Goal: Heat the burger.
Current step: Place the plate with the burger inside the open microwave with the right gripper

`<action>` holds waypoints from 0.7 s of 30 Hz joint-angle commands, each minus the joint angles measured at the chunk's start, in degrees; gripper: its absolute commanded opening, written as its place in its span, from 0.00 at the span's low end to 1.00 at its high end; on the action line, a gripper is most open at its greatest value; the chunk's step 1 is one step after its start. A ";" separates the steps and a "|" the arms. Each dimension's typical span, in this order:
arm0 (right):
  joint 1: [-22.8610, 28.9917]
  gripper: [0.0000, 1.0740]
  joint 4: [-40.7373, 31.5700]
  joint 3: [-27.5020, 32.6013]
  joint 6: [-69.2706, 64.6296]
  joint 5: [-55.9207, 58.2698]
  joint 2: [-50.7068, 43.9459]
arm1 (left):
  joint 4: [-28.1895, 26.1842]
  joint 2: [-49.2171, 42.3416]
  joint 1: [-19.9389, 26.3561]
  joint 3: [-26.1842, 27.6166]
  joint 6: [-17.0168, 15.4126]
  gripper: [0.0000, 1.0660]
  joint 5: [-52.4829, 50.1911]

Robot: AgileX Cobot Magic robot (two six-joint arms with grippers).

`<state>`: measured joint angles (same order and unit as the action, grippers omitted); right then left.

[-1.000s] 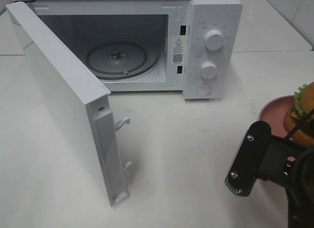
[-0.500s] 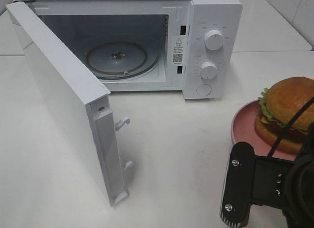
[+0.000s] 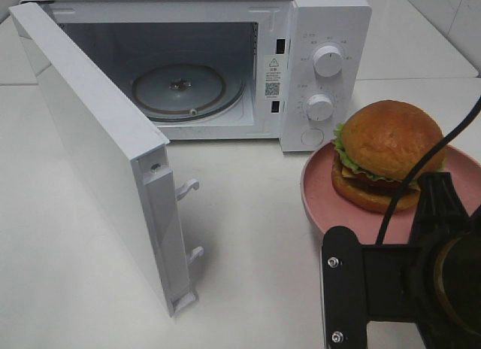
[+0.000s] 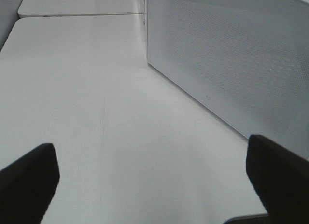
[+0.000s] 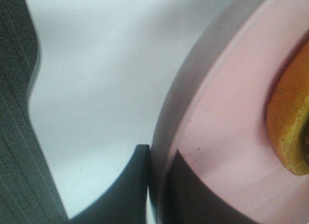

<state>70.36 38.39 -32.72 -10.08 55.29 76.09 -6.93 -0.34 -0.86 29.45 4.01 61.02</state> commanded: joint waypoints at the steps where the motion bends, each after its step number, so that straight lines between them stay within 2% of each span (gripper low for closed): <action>1: 0.06 0.00 4.58 -0.17 2.69 -1.66 -0.52 | -0.29 -0.23 0.00 0.00 -0.23 0.92 0.06; 10: 0.06 0.00 6.07 -0.17 10.66 -6.47 -0.52 | -0.29 -0.23 0.00 0.00 -0.23 0.92 0.06; 21: -1.43 0.00 6.19 -0.17 13.81 -12.55 -0.52 | -0.29 -0.23 0.00 0.00 -0.23 0.92 0.06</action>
<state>69.21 41.20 -32.72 3.27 42.63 76.09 -6.93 -0.34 -0.86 29.45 4.01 61.02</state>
